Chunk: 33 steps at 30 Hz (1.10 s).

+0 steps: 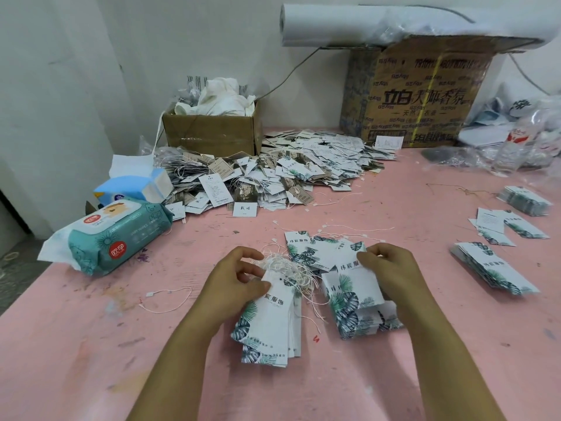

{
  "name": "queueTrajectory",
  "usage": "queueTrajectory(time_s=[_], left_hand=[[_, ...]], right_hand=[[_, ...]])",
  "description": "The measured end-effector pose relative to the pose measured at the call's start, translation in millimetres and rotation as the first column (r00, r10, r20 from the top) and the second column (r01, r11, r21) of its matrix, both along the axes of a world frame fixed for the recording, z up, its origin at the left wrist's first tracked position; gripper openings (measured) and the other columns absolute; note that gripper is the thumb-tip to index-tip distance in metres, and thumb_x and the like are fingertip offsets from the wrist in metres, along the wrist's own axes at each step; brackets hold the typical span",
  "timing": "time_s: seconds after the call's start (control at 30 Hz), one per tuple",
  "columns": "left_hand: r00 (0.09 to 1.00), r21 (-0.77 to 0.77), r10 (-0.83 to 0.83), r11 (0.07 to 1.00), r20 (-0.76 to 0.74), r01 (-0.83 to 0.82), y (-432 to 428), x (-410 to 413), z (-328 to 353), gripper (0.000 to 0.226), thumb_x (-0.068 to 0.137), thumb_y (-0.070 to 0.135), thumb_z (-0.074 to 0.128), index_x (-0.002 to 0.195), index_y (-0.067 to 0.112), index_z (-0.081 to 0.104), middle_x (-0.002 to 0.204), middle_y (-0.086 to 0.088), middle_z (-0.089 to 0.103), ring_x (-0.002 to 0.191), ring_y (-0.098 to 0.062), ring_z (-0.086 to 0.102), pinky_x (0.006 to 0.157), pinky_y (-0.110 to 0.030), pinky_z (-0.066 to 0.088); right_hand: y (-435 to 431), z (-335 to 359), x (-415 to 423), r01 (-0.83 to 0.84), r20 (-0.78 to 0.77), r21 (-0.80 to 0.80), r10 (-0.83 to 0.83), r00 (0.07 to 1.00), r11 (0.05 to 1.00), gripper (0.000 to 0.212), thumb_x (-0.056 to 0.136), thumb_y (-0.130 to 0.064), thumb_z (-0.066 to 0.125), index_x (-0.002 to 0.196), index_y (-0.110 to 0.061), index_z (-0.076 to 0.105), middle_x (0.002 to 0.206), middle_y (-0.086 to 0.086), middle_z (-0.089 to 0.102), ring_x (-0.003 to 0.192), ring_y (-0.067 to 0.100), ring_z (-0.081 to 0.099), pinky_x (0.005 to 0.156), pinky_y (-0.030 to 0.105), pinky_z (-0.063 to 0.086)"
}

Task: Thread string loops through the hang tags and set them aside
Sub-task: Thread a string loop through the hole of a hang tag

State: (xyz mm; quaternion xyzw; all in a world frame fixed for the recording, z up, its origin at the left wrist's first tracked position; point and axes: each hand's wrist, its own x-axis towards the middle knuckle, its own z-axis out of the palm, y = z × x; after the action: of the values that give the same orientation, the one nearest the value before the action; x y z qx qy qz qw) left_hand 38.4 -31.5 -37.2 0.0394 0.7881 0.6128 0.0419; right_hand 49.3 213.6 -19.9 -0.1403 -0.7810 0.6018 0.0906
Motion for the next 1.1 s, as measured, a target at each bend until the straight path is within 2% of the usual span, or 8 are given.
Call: queueTrajectory(time_s=[0.3,0.43,0.5,0.6,0.7,0.87,1.0,1.1], left_hand=[[0.996,0.191,0.083,0.979,-0.023,-0.077,3,2,8,0.031,0.081,0.000,0.066,0.097,0.025,0.057,0.083,-0.002,0.059,0.068,-0.018,0.057,0.061,-0.031,0.045],[0.991,0.235,0.115,0.967,-0.075,-0.095,9,4,10,0.029,0.083,0.004,0.066,0.100,0.024,0.055,0.081,0.000,0.061,0.070,-0.018,0.058,0.063,-0.033,0.044],[0.987,0.243,0.135,0.964,-0.088,-0.110,12,5,10,0.027,0.083,0.005,0.066,0.099,0.023,0.055,0.076,0.001,0.061,0.064,-0.011,0.055,0.059,-0.025,0.044],[0.984,0.220,0.144,0.968,-0.106,-0.118,14,5,10,0.021,0.083,0.007,0.066,0.095,0.021,0.057,0.066,0.001,0.057,0.058,-0.007,0.050,0.051,-0.016,0.040],[0.986,0.232,0.132,0.967,-0.104,-0.105,15,5,11,0.015,0.085,0.008,0.064,0.090,0.021,0.061,0.066,-0.005,0.058,0.066,-0.020,0.051,0.058,-0.030,0.041],[0.993,0.294,0.081,0.954,-0.089,-0.051,18,8,12,0.015,0.085,0.006,0.063,0.089,0.019,0.066,0.075,-0.009,0.062,0.073,-0.024,0.058,0.068,-0.036,0.048],[0.994,0.261,0.020,0.965,-0.109,0.009,23,10,12,0.018,0.083,0.007,0.065,0.092,0.022,0.065,0.067,0.010,0.063,0.065,-0.007,0.061,0.063,-0.020,0.050],[0.994,0.265,-0.029,0.963,-0.105,0.056,26,12,12,0.020,0.084,0.009,0.064,0.096,0.024,0.065,0.073,0.004,0.068,0.066,-0.009,0.065,0.061,-0.022,0.053]], right_hand=[[-12,10,6,-0.187,-0.059,-0.365,0.178,0.982,0.912,0.028,0.090,-0.005,0.053,0.065,-0.015,0.045,0.040,-0.010,0.026,0.034,0.006,0.017,0.036,0.010,0.018],[-30,7,10,-0.361,-0.041,-0.339,0.370,0.928,0.869,0.031,0.089,-0.007,0.055,0.061,-0.015,0.046,0.041,-0.007,0.030,0.036,0.008,0.018,0.036,0.012,0.018],[-39,5,10,-0.408,-0.035,-0.326,0.420,0.907,0.853,0.029,0.089,-0.006,0.055,0.063,-0.014,0.046,0.042,-0.004,0.033,0.034,0.008,0.021,0.037,0.012,0.019],[-46,2,11,-0.426,-0.023,-0.312,0.441,0.897,0.849,0.026,0.090,-0.005,0.055,0.066,-0.012,0.045,0.040,-0.004,0.035,0.033,0.008,0.023,0.035,0.011,0.020],[-50,-1,11,-0.427,-0.011,-0.320,0.447,0.895,0.846,0.028,0.091,-0.006,0.055,0.066,-0.011,0.043,0.040,-0.002,0.036,0.032,0.009,0.023,0.035,0.011,0.022],[-54,-5,10,-0.405,-0.011,-0.303,0.422,0.907,0.863,0.035,0.090,-0.012,0.059,0.056,-0.019,0.050,0.045,0.000,0.042,0.035,0.009,0.033,0.036,0.013,0.026],[-58,-6,10,-0.423,-0.049,-0.315,0.430,0.901,0.850,0.039,0.090,-0.014,0.058,0.053,-0.023,0.054,0.047,0.001,0.042,0.040,0.014,0.031,0.039,0.017,0.022],[-58,-6,11,-0.433,-0.058,-0.314,0.438,0.897,0.845,0.035,0.090,-0.014,0.059,0.056,-0.022,0.055,0.047,0.001,0.043,0.039,0.014,0.030,0.040,0.018,0.021]])
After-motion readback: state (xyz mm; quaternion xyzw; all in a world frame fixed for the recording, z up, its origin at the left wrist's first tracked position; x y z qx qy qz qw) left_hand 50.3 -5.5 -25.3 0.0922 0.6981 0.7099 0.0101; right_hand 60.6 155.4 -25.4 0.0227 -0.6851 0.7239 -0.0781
